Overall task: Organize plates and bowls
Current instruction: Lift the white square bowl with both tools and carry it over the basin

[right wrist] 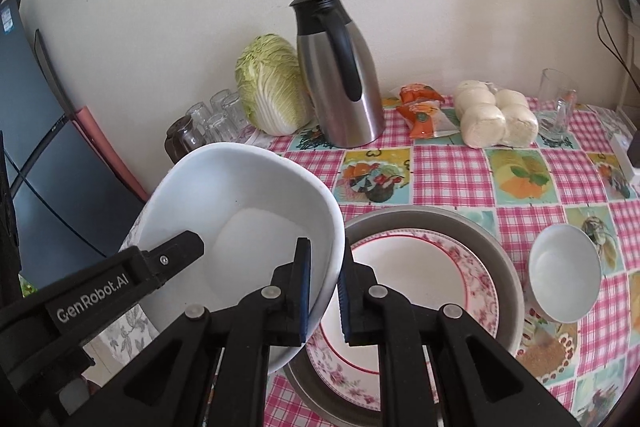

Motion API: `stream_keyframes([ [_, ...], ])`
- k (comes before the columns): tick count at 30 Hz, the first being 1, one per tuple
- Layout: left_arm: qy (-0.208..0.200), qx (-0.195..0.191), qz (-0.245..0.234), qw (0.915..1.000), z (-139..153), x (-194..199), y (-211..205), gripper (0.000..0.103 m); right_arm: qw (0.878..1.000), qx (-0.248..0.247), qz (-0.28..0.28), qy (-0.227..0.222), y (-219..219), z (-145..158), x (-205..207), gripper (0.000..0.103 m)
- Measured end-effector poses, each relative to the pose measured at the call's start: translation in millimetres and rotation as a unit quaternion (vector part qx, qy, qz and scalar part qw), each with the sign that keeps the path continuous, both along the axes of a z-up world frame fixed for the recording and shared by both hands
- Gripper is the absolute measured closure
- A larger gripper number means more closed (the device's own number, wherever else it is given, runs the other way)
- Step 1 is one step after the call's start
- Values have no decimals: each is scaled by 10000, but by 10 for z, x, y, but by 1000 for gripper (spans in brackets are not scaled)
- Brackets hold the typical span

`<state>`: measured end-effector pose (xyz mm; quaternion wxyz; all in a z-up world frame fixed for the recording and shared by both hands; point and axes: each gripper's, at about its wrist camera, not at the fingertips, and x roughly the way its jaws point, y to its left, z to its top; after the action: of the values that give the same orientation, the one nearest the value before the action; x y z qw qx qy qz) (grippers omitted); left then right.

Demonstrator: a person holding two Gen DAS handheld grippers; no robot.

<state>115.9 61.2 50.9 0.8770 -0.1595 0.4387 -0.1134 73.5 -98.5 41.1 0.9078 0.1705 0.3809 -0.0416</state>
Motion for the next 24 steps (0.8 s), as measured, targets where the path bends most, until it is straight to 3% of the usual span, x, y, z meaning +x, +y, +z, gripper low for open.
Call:
stream_keyframes([
  [10, -289, 294, -163, 9990, 216, -187, -349, 84, 9995, 186, -158, -201, -313, 156, -238, 89],
  [24, -410, 208, -215, 9987, 330, -322, -555, 84, 9991, 251, -101, -340, -549, 350, -427, 87],
])
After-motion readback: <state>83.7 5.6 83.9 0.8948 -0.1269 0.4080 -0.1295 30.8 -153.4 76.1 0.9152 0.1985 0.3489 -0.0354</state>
